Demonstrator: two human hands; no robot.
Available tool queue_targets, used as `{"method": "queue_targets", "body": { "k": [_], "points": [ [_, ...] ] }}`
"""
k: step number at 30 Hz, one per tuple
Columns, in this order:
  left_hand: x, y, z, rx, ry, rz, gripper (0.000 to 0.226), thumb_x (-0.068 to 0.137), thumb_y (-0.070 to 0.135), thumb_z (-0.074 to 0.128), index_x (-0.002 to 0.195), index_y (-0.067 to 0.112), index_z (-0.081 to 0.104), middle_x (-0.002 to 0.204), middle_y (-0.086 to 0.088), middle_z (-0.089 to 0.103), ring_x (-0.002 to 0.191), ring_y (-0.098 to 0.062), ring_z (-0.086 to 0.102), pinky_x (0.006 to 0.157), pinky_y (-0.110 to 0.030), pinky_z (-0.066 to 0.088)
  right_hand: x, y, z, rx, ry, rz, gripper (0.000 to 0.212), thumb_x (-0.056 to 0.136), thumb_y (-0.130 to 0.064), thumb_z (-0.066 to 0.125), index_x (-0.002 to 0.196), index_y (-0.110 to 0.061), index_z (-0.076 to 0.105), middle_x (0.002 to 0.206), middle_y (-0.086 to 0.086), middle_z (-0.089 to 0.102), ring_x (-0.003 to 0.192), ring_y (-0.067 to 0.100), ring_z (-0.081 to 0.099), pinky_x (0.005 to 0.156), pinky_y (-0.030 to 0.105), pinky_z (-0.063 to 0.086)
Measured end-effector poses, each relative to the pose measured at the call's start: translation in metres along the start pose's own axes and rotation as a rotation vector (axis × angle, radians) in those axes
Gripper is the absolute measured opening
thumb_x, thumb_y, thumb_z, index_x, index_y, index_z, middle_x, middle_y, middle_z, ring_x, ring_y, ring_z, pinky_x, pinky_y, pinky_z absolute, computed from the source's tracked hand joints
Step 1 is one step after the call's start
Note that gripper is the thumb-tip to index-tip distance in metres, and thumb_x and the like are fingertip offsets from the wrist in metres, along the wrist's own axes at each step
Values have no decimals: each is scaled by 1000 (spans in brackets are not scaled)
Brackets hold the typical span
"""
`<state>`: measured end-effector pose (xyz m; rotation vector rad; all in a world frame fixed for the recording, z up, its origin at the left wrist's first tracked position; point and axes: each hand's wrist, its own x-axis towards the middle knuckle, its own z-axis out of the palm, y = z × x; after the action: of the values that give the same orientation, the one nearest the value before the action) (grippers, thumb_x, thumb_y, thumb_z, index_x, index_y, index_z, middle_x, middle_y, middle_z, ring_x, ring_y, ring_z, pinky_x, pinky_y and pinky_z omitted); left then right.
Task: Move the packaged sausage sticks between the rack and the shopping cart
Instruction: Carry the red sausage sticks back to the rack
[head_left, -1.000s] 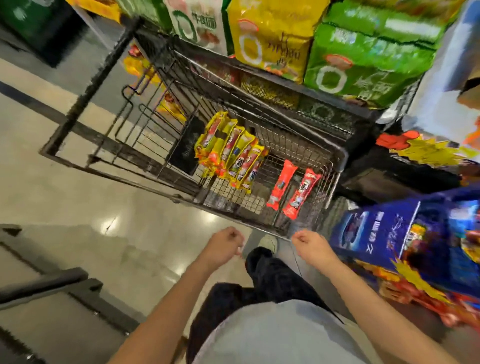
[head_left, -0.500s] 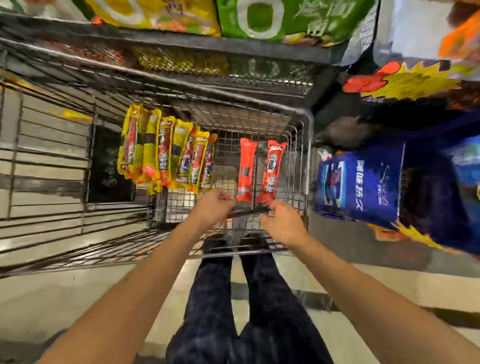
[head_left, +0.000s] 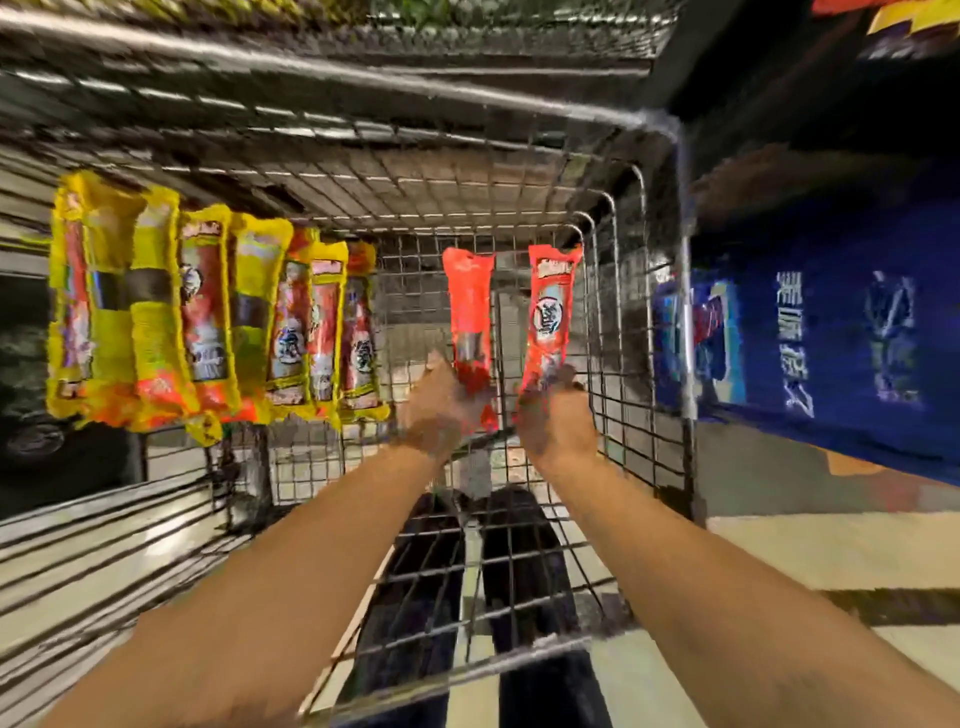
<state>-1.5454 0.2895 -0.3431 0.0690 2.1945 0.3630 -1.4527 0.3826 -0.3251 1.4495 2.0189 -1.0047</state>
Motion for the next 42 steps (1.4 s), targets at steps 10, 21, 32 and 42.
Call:
{"method": "queue_targets", "body": {
  "k": [10,21,32,42],
  "points": [
    [-21,-1,-26,-460,-76,-15,18,97,20,48,115,20,44,78,-1,57,56,-13,48,46,-23,41,-10,6,-17,104,-108,214,39,80,-43,66,106,-17,51,85,1,66,72,20,67,64,36,58],
    [-145,-5,-163,-635,-390,-31,70,76,47,77,126,10,45,107,-12,73,85,-33,72,78,-49,59,-152,-39,-91,647,-141,86,32,86,-49,67,74,-20,66,65,-2,67,57,13,61,59,28,46],
    [-261,1,-237,-545,-466,132,37,89,32,66,110,1,63,89,-16,74,68,-27,70,63,-37,59,-337,-5,-162,1066,-23,143,26,86,-37,70,94,-12,70,67,-2,68,58,14,63,56,24,46],
    [-342,95,-174,-186,-687,324,34,91,34,62,106,3,67,93,-20,74,64,-25,68,51,-27,52,-436,107,-179,1352,385,349,23,84,-32,74,100,-17,68,73,0,73,61,19,69,52,34,50]
  ]
}}
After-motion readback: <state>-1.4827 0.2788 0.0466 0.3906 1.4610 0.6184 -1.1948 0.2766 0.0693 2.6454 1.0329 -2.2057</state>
